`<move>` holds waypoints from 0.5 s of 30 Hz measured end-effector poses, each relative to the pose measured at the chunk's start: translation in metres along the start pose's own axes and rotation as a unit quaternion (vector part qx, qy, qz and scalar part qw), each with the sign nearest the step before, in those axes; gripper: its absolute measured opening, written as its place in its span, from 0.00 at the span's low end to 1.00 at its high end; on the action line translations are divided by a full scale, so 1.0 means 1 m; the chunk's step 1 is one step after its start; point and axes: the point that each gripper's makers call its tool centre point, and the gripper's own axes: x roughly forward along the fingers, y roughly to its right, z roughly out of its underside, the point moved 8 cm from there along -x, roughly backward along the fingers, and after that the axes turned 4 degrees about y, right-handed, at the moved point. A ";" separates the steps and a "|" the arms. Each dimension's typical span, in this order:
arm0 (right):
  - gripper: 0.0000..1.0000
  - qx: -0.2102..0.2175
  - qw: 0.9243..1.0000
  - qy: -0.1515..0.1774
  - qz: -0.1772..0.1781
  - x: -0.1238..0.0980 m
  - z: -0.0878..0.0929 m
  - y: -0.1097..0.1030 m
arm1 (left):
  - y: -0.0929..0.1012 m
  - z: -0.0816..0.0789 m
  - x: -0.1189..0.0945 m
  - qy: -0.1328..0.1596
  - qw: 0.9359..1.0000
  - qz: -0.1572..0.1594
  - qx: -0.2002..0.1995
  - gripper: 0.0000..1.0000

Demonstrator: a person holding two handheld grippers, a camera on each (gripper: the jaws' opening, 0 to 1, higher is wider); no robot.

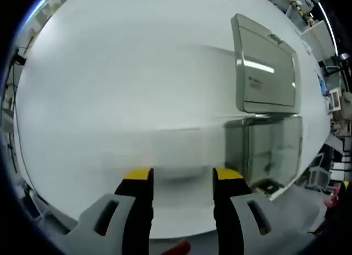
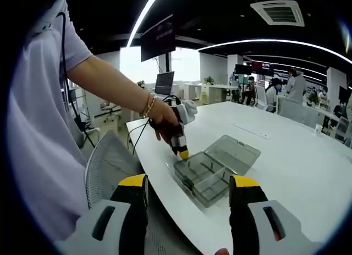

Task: Insert the divider into the dual guide fixture by aligning both edges with the guide slots and pushing it downward to the bottom, including one-sided entry, uneven engagement, binding, and posture correction.

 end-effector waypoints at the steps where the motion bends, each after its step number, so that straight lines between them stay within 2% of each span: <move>1: 0.57 0.000 1.000 0.000 0.001 0.000 0.000 0.001 | 0.000 0.000 0.000 0.000 1.000 -0.003 -0.002 0.40; 15: 0.56 0.004 1.000 0.000 0.005 -0.001 0.003 0.002 | 0.004 -0.003 0.002 -0.012 1.000 -0.024 0.004 0.42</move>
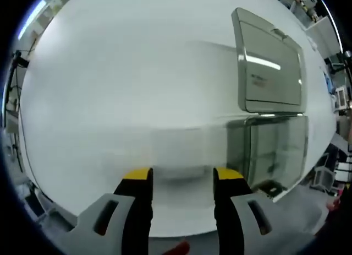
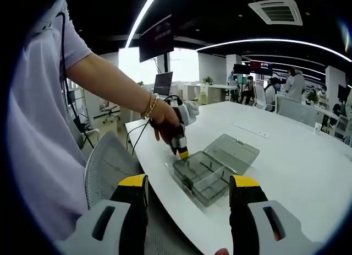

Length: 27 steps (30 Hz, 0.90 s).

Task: Insert the divider into the dual guide fixture by aligning both edges with the guide slots and pushing it downward to the bottom, including one-sided entry, uneven engagement, binding, and posture correction.

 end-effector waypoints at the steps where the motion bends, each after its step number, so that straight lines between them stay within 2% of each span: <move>1: 0.56 0.000 1.000 0.000 0.001 0.000 0.000 0.001 | 0.000 0.000 0.000 -0.001 1.000 0.001 0.002 0.42; 5: 0.56 0.002 1.000 0.001 0.003 -0.001 0.001 0.002 | 0.001 0.003 0.000 -0.013 1.000 -0.009 0.002 0.42; 13: 0.56 0.005 1.000 -0.001 0.005 -0.001 0.003 0.003 | 0.004 0.003 0.003 -0.010 0.999 -0.036 -0.015 0.42; 16: 0.55 0.006 1.000 -0.001 0.006 -0.001 0.004 0.003 | 0.005 0.003 0.004 -0.010 0.999 -0.050 -0.014 0.40; 19: 0.55 0.007 1.000 -0.001 0.006 -0.001 0.004 0.003 | 0.007 0.004 0.006 -0.012 0.997 -0.070 0.002 0.38; 22: 0.54 0.008 1.000 0.002 0.007 -0.001 0.004 0.003 | 0.006 0.004 0.005 -0.013 0.997 -0.071 -0.011 0.38; 27: 0.53 0.011 1.000 0.005 0.008 0.000 0.004 0.003 | 0.007 0.006 0.005 -0.007 0.997 -0.072 -0.007 0.39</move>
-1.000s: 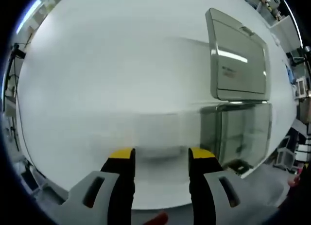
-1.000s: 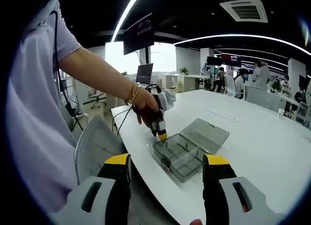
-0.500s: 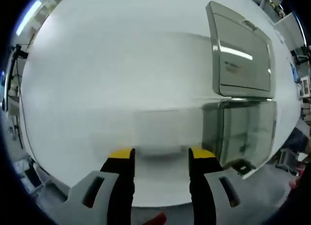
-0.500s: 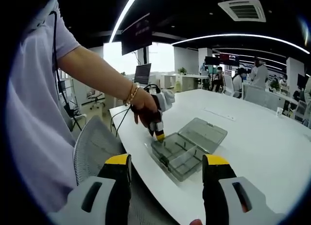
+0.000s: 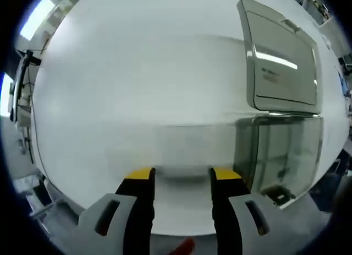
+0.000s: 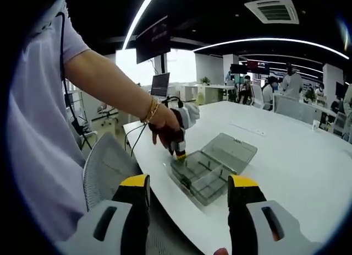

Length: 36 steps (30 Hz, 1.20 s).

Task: Insert the divider into the dual guide fixture by aligning both edges with the guide slots and pushing it downward to the bottom, including one-sided entry, uneven engagement, binding, and posture correction.

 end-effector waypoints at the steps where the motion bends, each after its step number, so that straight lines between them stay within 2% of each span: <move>1: 0.53 0.000 1.000 0.001 0.000 0.000 0.000 0.000 | 0.000 0.000 0.000 0.000 1.000 0.000 0.001 0.39; 7: 0.52 0.007 1.000 0.009 0.002 0.001 0.000 0.003 | 0.001 0.000 0.000 0.000 1.000 0.001 0.015 0.39; 15: 0.51 0.006 1.000 0.015 0.001 0.002 -0.003 0.006 | 0.000 -0.001 0.001 -0.008 1.000 -0.001 0.005 0.39; 25: 0.51 0.005 1.000 0.009 -0.002 0.003 -0.002 0.006 | 0.001 -0.002 0.001 -0.018 1.000 -0.001 0.000 0.37; 36: 0.50 -0.001 1.000 0.006 0.002 0.000 -0.005 0.007 | 0.002 -0.003 0.001 -0.020 1.000 0.003 0.014 0.32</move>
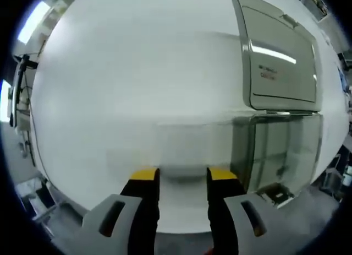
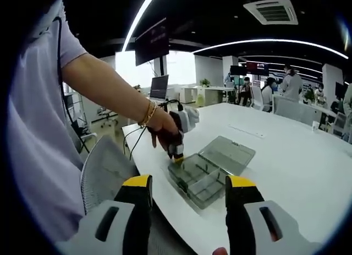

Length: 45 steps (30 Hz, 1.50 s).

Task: Insert the divider into the dual guide fixture by aligning both edges with the guide slots and pushing it downward to the bottom, including one-sided entry, uneven engagement, binding, and posture correction.

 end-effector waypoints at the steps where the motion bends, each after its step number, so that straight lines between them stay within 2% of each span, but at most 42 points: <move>1: 0.50 0.000 1.000 -0.001 0.000 0.000 0.000 0.000 | 0.000 0.000 0.000 0.000 1.000 0.000 0.000 0.32; 17: 0.49 -0.009 1.000 -0.007 0.008 -0.003 -0.003 -0.001 | -0.001 0.001 0.000 0.003 1.000 0.006 0.006 0.31; 30: 0.49 -0.012 1.000 -0.008 0.004 0.000 -0.005 -0.002 | -0.003 0.000 -0.003 0.009 0.999 0.027 -0.017 0.30; 45: 0.49 -0.010 1.000 -0.006 0.007 -0.001 -0.005 -0.002 | -0.009 -0.002 -0.007 0.014 0.999 0.029 -0.024 0.30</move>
